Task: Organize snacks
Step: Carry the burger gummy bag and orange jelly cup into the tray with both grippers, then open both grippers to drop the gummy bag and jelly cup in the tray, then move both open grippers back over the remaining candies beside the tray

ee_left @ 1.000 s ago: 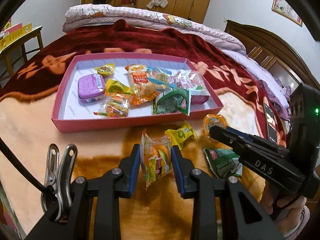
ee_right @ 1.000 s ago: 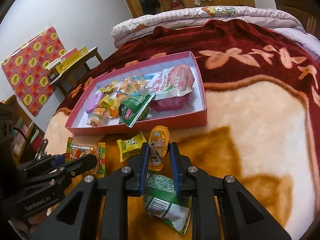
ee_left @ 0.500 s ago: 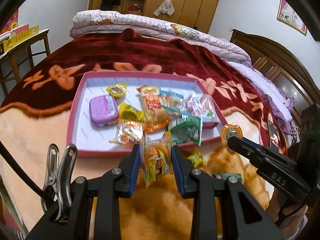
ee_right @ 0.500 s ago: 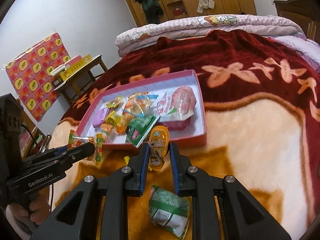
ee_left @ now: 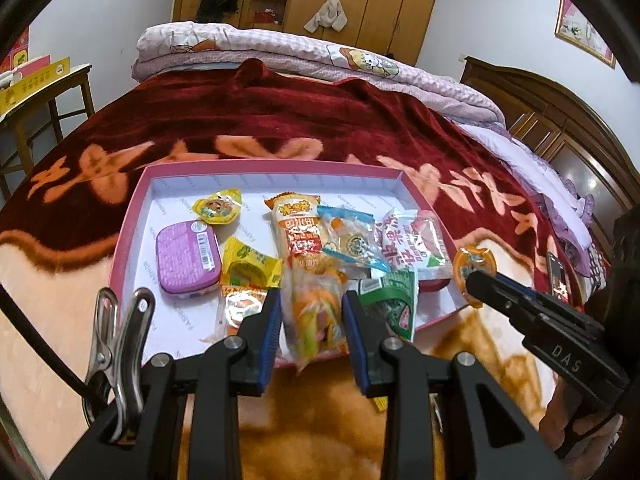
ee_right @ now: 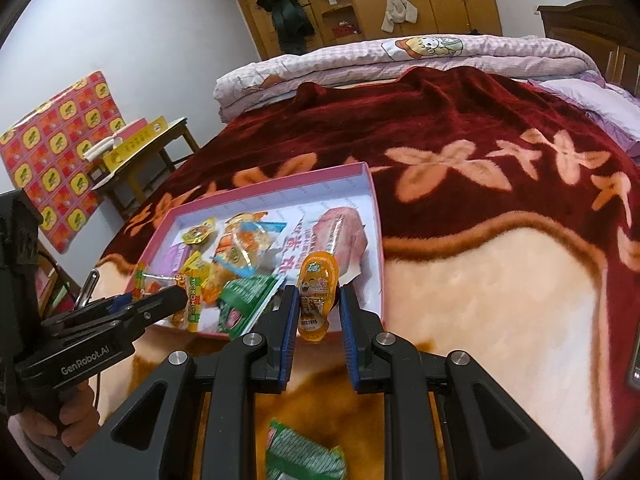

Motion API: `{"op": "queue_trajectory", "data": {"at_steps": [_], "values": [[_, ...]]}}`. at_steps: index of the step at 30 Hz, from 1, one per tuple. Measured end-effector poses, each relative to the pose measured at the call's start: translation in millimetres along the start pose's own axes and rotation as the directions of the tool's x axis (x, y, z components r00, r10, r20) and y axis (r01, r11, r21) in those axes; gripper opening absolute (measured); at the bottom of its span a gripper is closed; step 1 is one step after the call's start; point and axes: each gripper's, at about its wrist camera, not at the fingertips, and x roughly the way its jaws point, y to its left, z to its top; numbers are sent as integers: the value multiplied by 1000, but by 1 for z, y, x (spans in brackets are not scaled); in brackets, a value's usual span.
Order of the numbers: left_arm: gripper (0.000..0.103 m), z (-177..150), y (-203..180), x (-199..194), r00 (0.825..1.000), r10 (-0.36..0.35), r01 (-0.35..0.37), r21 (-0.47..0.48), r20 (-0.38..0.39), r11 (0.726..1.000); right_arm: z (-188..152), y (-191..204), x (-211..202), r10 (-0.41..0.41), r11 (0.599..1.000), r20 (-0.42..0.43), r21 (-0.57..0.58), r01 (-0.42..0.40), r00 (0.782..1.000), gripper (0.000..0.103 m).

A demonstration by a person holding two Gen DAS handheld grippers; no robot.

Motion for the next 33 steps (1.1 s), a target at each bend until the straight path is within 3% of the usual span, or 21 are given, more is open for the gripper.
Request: {"op": "queue_trajectory", "data": {"at_steps": [9, 22, 29, 33], "values": [[28, 0, 0, 15, 999, 47, -46, 19, -6, 999, -1, -7, 11, -37, 999, -9, -4, 37, 999, 22], [28, 1, -2, 21, 999, 46, -46, 23, -13, 999, -2, -8, 14, -25, 1000, -15, -7, 25, 1000, 22], [45, 1, -4, 12, 999, 45, -45, 12, -10, 999, -2, -7, 7, -7, 1000, 9, 3, 7, 1000, 46], [47, 0, -6, 2, 999, 43, -43, 9, 1, 999, -1, -5, 0, 0, 1000, 24, -5, 0, 1000, 49]]}}
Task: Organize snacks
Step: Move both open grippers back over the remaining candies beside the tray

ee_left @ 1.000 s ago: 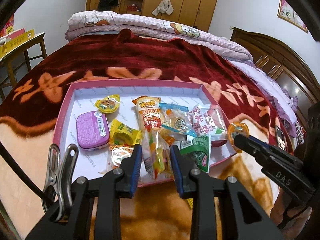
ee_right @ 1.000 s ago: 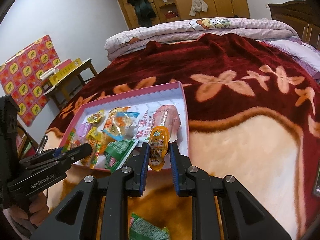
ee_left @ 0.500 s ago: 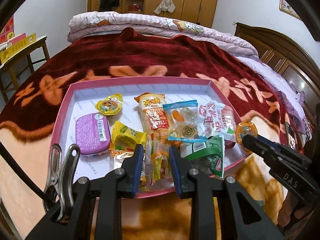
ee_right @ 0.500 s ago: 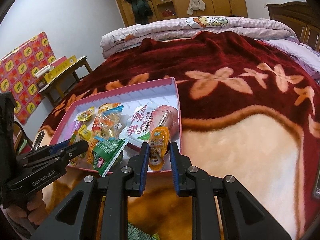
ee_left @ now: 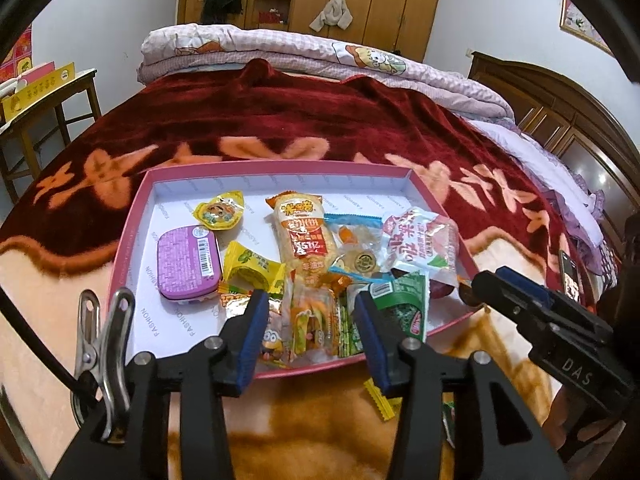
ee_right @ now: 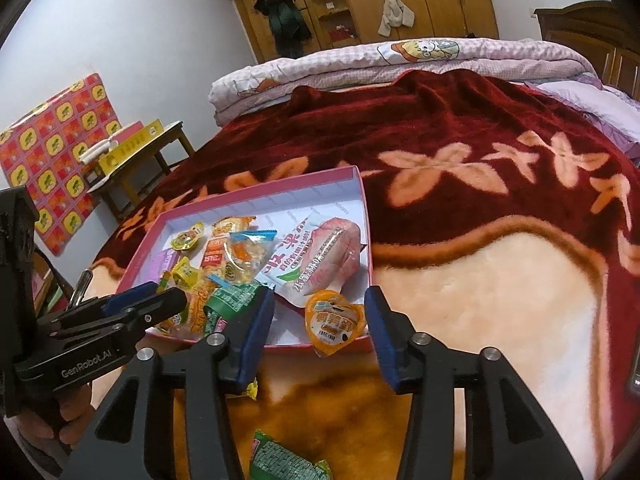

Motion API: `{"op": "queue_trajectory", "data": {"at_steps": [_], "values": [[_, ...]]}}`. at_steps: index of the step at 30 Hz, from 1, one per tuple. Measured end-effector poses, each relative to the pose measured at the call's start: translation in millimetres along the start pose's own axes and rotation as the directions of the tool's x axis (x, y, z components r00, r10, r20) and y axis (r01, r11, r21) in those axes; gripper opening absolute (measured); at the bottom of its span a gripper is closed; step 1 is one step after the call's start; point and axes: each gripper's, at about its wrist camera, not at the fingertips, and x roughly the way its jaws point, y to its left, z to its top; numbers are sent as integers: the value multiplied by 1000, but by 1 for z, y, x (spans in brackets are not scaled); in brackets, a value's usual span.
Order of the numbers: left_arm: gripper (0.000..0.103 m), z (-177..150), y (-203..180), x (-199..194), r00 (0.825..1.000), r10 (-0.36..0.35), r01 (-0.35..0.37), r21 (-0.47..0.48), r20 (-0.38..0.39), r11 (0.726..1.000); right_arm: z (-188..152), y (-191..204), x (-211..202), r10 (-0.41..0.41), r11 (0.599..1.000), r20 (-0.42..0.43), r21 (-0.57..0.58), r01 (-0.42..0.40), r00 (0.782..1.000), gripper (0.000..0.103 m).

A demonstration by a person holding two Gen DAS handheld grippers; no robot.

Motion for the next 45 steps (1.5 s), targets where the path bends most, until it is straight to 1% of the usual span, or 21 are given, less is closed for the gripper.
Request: {"op": "queue_trajectory", "data": {"at_steps": [7, 9, 11, 12, 29, 36, 45], "values": [[47, -1, -1, -13, 1000, -14, 15, -12, 6, 1000, -2, 4, -11, 13, 1000, 5, -6, -13, 1000, 50], [47, -2, -1, -17, 1000, -20, 20, -18, 6, 1000, -3, 4, -14, 15, 1000, 5, -5, -15, 1000, 52], [47, -4, -1, -20, 1000, -24, 24, -21, 4, 999, -4, 4, -17, 21, 1000, 4, 0, -21, 1000, 57], [47, -5, -2, -21, 1000, -26, 26, -21, 4, 999, -5, 5, -19, 24, 1000, 3, 2, -24, 1000, 57], [47, -20, -15, -38, 1000, -27, 27, 9, 1, 1000, -18, 10, -38, 50, 999, -25, -12, -51, 998, 57], [47, -29, -23, -37, 999, -38, 39, 18, -19, 999, -31, 9, -42, 43, 999, -49, -28, -45, 998, 57], [47, -39, -35, -25, 997, -49, 51, 40, -58, 998, -36, 2, -42, 36, 999, -63, -13, -37, 997, 57]]}}
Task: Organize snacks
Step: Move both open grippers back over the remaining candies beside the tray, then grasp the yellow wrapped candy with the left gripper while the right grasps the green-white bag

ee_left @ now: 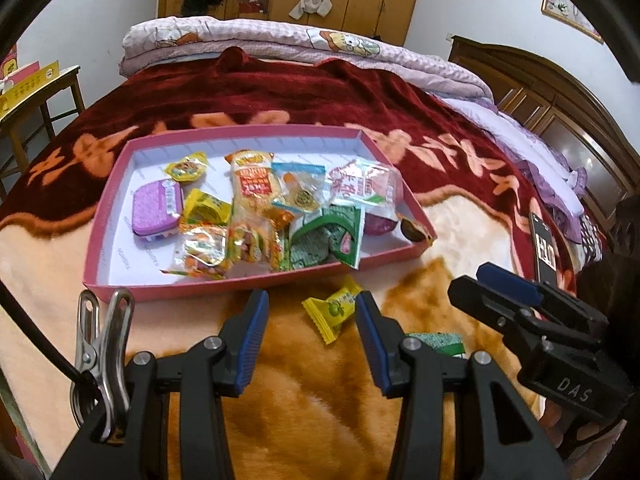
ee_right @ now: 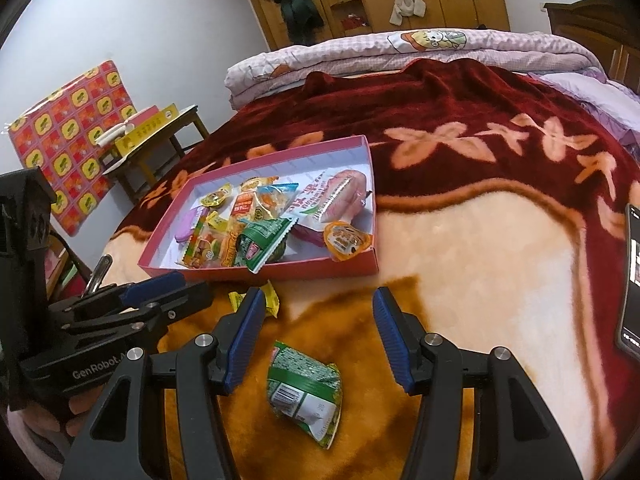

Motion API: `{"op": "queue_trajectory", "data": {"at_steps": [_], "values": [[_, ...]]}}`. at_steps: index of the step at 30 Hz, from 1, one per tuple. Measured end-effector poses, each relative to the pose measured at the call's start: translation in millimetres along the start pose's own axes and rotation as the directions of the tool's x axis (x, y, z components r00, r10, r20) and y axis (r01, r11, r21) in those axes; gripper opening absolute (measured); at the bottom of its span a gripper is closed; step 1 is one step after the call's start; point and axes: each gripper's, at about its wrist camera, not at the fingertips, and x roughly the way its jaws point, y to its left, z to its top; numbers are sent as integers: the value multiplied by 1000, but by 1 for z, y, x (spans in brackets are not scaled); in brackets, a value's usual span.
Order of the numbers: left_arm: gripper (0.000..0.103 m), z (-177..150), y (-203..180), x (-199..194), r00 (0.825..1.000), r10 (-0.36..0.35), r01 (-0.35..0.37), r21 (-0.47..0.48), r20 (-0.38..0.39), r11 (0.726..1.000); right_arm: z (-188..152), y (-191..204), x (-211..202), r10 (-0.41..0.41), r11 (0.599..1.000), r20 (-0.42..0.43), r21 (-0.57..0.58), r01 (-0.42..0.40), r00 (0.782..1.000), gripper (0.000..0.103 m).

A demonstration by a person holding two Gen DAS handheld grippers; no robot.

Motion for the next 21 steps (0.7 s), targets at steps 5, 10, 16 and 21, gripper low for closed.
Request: {"op": "queue_trajectory", "data": {"at_steps": [5, 10, 16, 21], "values": [[47, -4, -5, 12, 1000, -3, 3, 9, -27, 1000, -2, -4, 0, 1, 1000, -6, 4, -1, 1000, 57], [47, -7, -14, 24, 999, -7, 9, 34, -53, 999, -4, -9, 2, 0, 1000, -16, 15, 1, 1000, 57], [47, -8, -21, 39, 997, 4, 0, 56, -73, 998, -5, -15, 4, 5, 1000, -22, 28, -5, 1000, 57], [47, -7, -26, 49, 997, 22, -16, 74, -79, 997, -5, -18, 7, 11, 999, -24, 35, -10, 1000, 57]]}}
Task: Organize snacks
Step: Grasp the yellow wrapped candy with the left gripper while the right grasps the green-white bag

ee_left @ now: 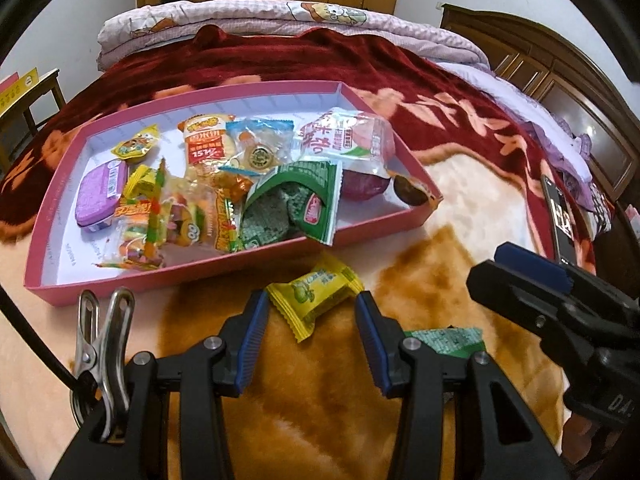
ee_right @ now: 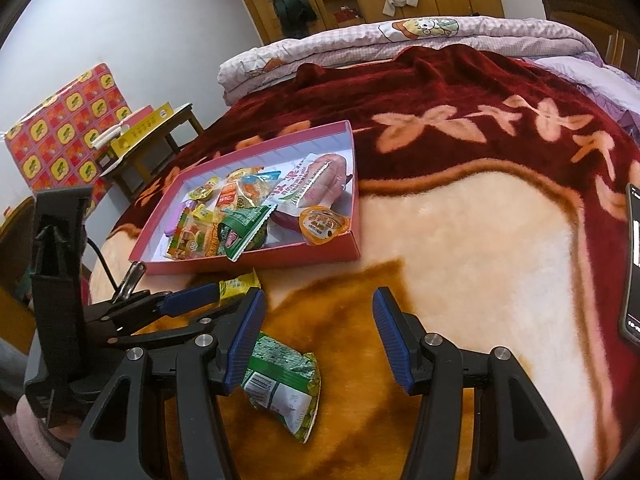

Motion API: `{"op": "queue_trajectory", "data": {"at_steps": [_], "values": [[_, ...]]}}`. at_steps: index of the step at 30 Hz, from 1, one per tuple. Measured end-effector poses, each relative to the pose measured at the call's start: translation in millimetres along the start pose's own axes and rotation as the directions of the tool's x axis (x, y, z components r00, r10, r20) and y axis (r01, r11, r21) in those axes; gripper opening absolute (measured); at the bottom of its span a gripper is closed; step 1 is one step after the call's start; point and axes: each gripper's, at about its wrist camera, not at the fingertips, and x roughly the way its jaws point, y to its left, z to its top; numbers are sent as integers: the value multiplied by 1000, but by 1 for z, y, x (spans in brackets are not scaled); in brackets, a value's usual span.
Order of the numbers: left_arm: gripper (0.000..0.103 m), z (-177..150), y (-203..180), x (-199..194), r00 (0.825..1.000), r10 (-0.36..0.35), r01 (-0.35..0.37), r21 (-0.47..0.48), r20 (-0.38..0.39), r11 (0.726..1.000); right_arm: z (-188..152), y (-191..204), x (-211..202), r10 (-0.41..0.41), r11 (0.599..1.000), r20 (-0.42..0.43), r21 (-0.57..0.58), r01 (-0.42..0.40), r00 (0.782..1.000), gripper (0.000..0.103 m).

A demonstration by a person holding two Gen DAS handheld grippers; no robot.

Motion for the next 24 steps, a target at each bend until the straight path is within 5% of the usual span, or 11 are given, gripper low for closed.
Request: {"op": "queue_trajectory", "data": {"at_steps": [9, 14, 24], "values": [[46, 5, -10, 8, 999, 42, -43, 22, 21, 999, -3, -5, 6, 15, 1000, -10, 16, -15, 1000, 57], [29, 4, -9, 7, 998, 55, -56, 30, 28, 998, -4, -7, 6, 16, 1000, -12, 24, -16, 1000, 57], [28, -3, -7, -1, 998, 52, -53, 38, 31, 998, -5, -5, 5, 18, 1000, -11, 20, -18, 1000, 57]]}}
